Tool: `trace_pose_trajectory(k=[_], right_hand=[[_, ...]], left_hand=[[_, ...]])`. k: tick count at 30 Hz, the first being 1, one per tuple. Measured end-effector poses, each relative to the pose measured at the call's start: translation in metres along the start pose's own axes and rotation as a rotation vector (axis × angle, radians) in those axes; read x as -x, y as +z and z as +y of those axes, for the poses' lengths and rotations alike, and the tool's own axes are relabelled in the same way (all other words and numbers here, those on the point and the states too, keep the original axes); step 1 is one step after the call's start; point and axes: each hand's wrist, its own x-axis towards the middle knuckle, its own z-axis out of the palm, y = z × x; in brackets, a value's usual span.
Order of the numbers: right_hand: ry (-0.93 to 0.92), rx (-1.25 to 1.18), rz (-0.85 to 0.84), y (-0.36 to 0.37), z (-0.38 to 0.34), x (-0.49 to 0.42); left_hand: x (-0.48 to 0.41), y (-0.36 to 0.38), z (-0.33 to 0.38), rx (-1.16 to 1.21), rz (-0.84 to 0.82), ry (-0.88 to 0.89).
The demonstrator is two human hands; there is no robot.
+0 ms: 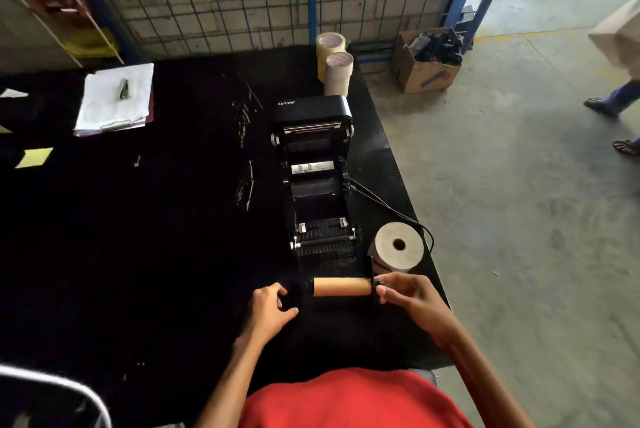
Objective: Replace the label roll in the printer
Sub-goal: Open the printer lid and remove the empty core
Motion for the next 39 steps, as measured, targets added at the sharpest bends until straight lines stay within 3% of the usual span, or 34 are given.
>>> trace_pose_trajectory(k=[7,10,14,18,25,30,39], right_hand=[[-0.01,0.03,-0.013,0.001,-0.008,-0.001],[-0.014,0.046,-0.006,0.001,-0.012,-0.002],[-0.032,0.062,0.006,0.001,-0.019,-0.006],[-0.056,0.084,0.012,0.004,-0.027,-0.016],[-0.093,0.116,-0.01,0.007,-0.046,-0.04],[-0.101,0.096,-0.029,0.008,-0.047,-0.047],[-0.057,0.181,0.017,-0.004,-0.032,-0.034]], left_hand=[[-0.002,0.019,-0.002,-0.194,0.037,0.02],[0.002,0.005,0.004,-0.197,-0.028,-0.014],[0.009,-0.043,0.025,0.073,-0.161,0.024],[0.024,-0.093,0.071,0.228,-0.254,0.246],[0.015,-0.091,0.125,0.069,-0.06,0.435],[0.006,-0.088,0.122,-0.004,0.015,0.445],[0.006,-0.085,0.089,-0.064,-0.021,0.325]])
